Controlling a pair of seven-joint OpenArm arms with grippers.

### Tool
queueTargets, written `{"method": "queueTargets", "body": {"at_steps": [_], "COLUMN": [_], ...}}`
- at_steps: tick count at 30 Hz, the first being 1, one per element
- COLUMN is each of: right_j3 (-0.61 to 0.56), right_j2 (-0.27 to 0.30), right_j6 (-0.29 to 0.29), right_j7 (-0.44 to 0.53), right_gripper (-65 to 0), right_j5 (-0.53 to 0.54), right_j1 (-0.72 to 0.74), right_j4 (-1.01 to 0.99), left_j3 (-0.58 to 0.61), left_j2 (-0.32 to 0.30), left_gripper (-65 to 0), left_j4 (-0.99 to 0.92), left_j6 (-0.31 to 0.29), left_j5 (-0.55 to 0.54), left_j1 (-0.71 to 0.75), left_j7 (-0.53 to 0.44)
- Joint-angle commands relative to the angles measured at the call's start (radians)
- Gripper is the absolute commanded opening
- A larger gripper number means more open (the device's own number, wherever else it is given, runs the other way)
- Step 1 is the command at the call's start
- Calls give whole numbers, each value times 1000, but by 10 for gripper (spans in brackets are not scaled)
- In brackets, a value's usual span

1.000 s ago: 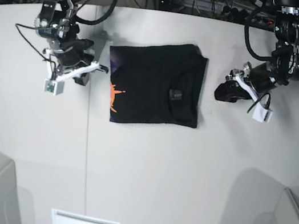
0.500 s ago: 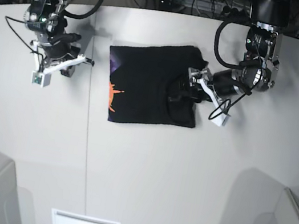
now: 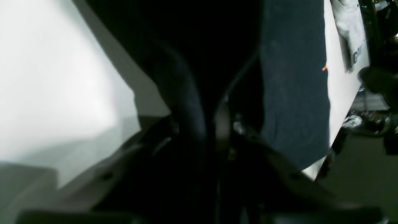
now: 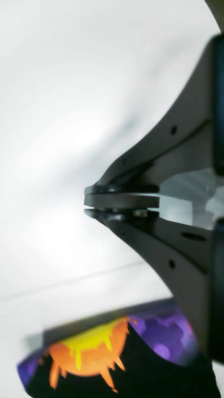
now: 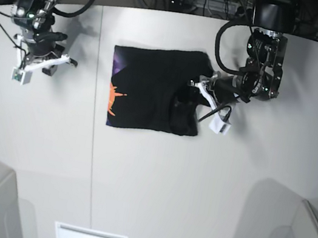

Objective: Fold the T-shirt properly
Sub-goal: 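Grasp the edge of the folded bundle with the left gripper, then rotate and drag the folded shirt with the left gripper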

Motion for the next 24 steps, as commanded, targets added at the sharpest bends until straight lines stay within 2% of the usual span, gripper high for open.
{"method": "queueTargets", "body": {"at_steps": [1, 2, 5, 13, 16, 20, 24], "right_j3": [21, 34, 68, 122, 123, 171, 226], "right_j2": [8, 8, 2, -3, -6, -69, -122], "right_j6": [5, 5, 5, 5, 5, 5, 5], "right_j7": [22, 22, 22, 25, 28, 28, 28], "right_gripper": [-650, -650, -650, -650, -650, -650, -650], "right_j5": [3, 3, 5, 5, 5, 5, 5], "right_j1": [5, 5, -12, -52, -73, -79, -93], "right_j4": [22, 22, 22, 22, 19, 21, 21], "left_j3": [17, 40, 143, 625, 750, 895, 1022], "left_j2": [-9, -10, -67, -219, -231, -231, -226], "left_gripper": [-650, -650, -650, -650, -650, -650, -650], "left_j4": [-8, -19, -67, -105, -105, -102, -94], "left_j6": [15, 15, 15, 15, 14, 11, 7], "left_j5": [58, 61, 64, 64, 64, 79, 154], "left_j1": [-7, -24, -66, -296, -376, -472, -535], "left_j7": [33, 33, 51, 76, 76, 74, 43]}}
